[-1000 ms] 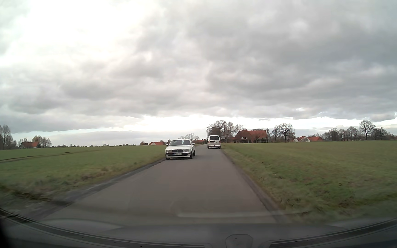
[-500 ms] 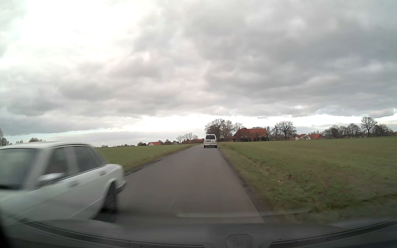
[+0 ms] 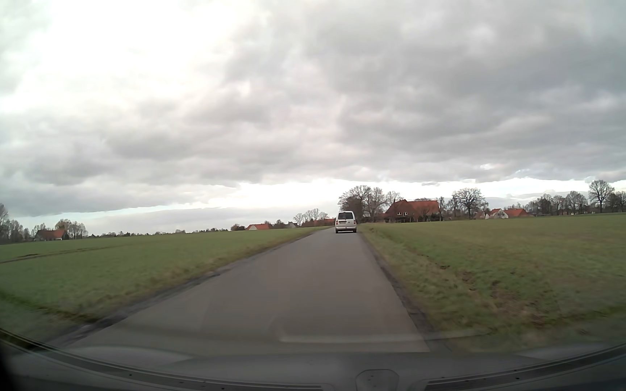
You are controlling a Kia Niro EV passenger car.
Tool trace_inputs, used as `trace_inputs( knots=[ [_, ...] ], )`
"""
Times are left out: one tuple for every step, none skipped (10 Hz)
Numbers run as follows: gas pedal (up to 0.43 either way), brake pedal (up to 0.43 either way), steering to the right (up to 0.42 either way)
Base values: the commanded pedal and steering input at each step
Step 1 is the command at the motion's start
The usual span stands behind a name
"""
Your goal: Follow the waypoints while adhering to traffic rules and regulations
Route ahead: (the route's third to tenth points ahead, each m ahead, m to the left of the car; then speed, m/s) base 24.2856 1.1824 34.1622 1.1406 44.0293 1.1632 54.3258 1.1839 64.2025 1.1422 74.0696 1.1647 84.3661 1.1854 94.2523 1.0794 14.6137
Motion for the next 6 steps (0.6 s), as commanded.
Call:
trace_inputs(
  knots=[
    [0.157,0.000,-0.016],
    [0.157,0.000,-0.012],
    [0.157,0.000,-0.007],
    [0.169,0.000,-0.003],
    [0.177,0.000,0.000],
    [0.177,0.000,0.001]
  ],
)
